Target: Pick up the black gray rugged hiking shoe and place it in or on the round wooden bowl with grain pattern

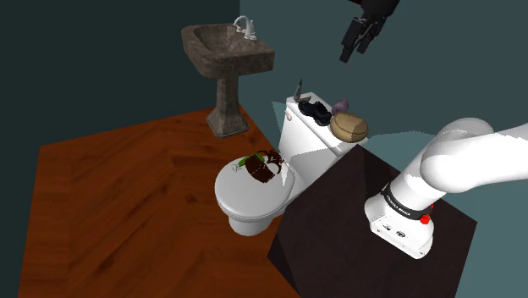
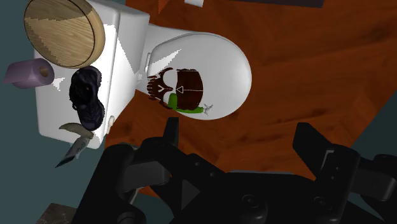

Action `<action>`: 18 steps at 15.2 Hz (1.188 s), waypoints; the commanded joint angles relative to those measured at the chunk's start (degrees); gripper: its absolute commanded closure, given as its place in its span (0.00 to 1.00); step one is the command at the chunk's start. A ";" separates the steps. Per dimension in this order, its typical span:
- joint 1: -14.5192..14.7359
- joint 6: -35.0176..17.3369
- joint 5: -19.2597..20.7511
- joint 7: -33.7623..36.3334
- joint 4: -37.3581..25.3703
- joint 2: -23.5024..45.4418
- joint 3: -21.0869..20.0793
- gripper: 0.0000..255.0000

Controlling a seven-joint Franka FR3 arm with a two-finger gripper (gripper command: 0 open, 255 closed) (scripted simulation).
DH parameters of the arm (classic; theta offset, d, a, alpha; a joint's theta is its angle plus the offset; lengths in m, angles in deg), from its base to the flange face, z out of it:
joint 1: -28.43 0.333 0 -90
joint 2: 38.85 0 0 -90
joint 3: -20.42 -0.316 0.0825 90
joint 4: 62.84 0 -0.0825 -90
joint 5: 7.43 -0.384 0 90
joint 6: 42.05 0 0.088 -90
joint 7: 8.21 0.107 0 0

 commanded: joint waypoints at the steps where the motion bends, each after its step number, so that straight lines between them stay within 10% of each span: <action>1: 0.00 0.00 0.00 0.00 0.00 0.00 0.00 0.00; 18: -5.22 -24.53 4.32 -12.04 1.47 25.32 12.31 0.00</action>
